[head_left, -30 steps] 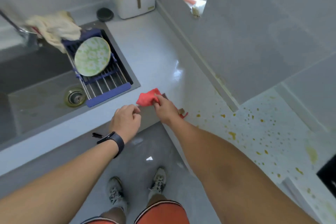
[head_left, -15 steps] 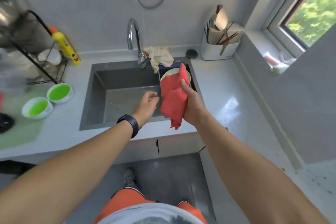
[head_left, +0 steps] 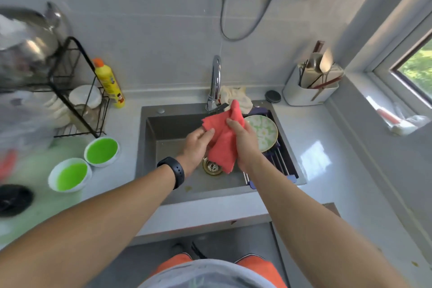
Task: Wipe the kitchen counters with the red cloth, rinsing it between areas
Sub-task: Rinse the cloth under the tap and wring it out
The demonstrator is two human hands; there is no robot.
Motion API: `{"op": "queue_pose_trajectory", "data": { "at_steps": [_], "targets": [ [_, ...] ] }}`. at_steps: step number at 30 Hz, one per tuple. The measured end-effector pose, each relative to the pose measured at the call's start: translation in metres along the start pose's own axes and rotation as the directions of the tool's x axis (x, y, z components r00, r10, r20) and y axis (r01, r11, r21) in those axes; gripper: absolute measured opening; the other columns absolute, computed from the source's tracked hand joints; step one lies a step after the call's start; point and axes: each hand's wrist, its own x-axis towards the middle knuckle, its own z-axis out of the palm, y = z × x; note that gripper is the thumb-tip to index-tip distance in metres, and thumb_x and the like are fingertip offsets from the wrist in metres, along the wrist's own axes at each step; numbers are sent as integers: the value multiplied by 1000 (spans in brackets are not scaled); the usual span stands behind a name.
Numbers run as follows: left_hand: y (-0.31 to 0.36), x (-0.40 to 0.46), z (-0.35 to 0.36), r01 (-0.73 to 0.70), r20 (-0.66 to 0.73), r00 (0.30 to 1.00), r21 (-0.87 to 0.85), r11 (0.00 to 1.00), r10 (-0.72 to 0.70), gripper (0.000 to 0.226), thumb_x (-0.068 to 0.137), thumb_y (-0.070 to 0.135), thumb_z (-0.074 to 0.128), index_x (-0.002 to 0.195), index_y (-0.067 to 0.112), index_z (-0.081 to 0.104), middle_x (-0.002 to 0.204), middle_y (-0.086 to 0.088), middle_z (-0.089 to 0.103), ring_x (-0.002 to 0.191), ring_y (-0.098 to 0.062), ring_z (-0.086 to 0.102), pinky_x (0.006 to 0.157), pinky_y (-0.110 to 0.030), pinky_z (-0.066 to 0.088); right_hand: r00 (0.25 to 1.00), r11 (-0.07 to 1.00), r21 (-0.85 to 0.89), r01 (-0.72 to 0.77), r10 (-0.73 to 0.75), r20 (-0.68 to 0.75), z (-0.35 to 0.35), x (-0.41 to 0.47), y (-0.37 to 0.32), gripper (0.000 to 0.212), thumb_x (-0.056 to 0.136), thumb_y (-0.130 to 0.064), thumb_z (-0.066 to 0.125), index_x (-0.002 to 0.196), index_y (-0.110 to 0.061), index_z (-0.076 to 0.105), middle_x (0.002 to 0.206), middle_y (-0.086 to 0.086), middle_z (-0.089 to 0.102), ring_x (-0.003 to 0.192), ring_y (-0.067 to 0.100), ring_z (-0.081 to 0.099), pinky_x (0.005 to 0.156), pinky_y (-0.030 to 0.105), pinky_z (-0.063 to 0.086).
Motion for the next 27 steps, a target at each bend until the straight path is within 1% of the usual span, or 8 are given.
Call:
{"op": "queue_pose_trajectory", "data": {
  "at_steps": [4, 7, 10, 13, 16, 20, 22, 27],
  "targets": [
    [-3, 21, -17, -62, -17, 998, 77, 995, 63, 14, 103, 18, 61, 110, 20, 73, 104, 0, 76, 94, -12, 70, 87, -27, 56, 997, 988, -155, 9, -20, -69, 8, 23, 3, 18, 102, -21, 52, 109, -21, 68, 109, 12, 71, 99, 23, 66, 97, 48, 55],
    [-4, 28, -29, -68, -78, 994, 100, 993, 75, 15, 103, 20, 62, 113, 18, 73, 103, 5, 76, 93, -4, 71, 82, -18, 53, 996, 961, -277, -12, -12, -85, 9, 38, 7, 26, 104, -21, 43, 100, -21, 68, 103, 5, 68, 96, 20, 62, 90, 43, 55],
    [-5, 34, -38, -28, -168, 985, 125, 992, 49, 17, 102, 25, 65, 113, 18, 75, 98, 10, 76, 84, 8, 70, 74, -12, 51, 996, 921, -389, 4, -40, -84, 8, 53, 10, 26, 103, -20, 42, 106, -21, 68, 102, 0, 68, 94, 15, 61, 81, 34, 49],
    [-4, 41, -38, 29, -219, 976, 73, 997, -12, 24, 99, 32, 68, 118, 20, 76, 103, 8, 79, 95, -5, 74, 81, -22, 56, 987, 881, -465, 90, -142, -78, 6, 68, 12, 26, 95, -25, 56, 120, -25, 62, 101, -4, 67, 93, 13, 64, 82, 34, 56],
    [-3, 45, -26, 66, -241, 969, 55, 996, -51, 23, 99, 30, 69, 119, 21, 76, 104, 5, 79, 100, -13, 74, 89, -28, 58, 995, 918, -384, 95, -74, 68, 11, 74, 15, 20, 94, -25, 65, 114, -20, 65, 94, -1, 69, 86, 16, 65, 75, 25, 53],
    [3, 47, -10, 187, -218, 956, -59, 981, -195, 49, 102, 59, 50, 118, 19, 75, 108, -4, 79, 105, -25, 75, 93, -40, 58, 925, 971, -239, -21, 109, 364, 11, 81, 11, 30, 95, -37, 70, 114, -15, 72, 110, 13, 76, 102, 30, 73, 94, 45, 59],
    [6, 49, -4, 226, -235, 938, -136, 965, -253, 58, 103, 63, 43, 115, 17, 76, 106, -6, 80, 99, -24, 77, 88, -38, 59, 915, 946, -317, 74, 61, 398, 6, 88, 10, 38, 86, -46, 78, 114, -21, 72, 110, 5, 77, 104, 24, 74, 96, 45, 59],
    [-5, 51, 12, 171, -341, 914, -170, 970, -221, 31, 105, 33, 56, 120, 9, 71, 107, -12, 76, 97, -31, 68, 77, -37, 49, 877, 796, -501, 340, -76, 474, -7, 97, 14, 29, 88, -32, 74, 116, -25, 72, 113, -8, 74, 102, 7, 71, 92, 32, 57]
  ]
}}
